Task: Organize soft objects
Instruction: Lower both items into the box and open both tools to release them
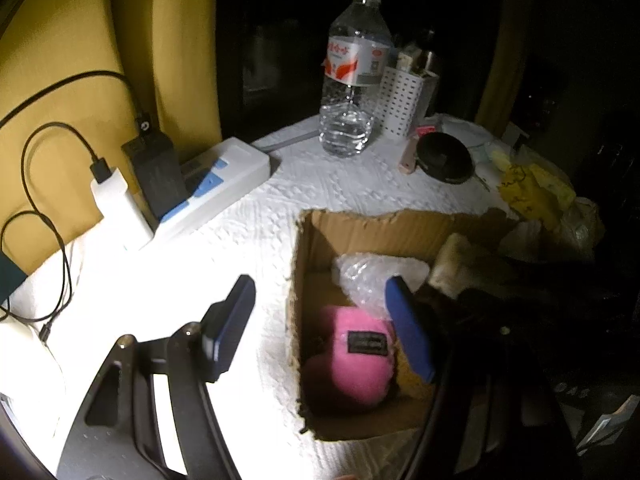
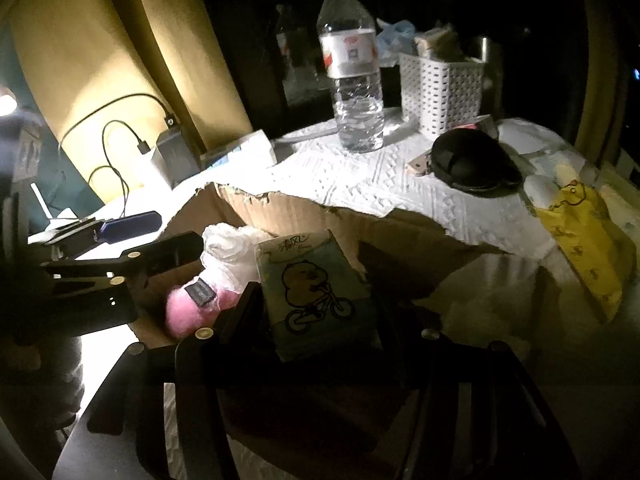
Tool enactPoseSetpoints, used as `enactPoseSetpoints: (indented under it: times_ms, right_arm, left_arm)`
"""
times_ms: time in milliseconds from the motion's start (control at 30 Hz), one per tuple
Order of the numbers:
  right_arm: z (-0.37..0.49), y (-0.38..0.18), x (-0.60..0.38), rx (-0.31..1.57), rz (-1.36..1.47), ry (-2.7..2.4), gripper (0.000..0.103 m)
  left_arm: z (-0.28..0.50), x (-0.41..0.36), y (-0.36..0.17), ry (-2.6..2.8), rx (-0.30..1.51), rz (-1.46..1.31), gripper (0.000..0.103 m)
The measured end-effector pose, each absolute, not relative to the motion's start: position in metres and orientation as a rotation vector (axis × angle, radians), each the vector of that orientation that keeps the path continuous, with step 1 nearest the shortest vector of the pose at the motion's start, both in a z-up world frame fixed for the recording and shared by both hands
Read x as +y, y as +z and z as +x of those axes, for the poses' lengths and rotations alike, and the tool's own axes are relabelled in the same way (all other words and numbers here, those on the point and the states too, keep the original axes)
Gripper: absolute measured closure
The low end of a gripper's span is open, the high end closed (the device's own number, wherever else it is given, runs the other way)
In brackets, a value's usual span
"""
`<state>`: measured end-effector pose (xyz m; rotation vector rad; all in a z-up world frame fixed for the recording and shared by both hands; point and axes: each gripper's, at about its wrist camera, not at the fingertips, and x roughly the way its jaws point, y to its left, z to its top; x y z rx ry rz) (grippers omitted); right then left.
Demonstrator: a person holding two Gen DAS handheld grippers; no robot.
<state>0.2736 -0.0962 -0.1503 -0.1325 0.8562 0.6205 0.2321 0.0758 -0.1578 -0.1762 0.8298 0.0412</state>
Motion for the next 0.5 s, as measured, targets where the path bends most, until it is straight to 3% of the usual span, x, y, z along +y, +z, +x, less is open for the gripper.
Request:
enactPoseSetpoints:
  times_ms: [500]
  right_arm:
    - [0.270,-0.147,-0.092,0.848,-0.162,0.590,0.042]
  left_arm:
    - [0.226,0.070,-0.153,0.026,0.831,-0.172,0.034]
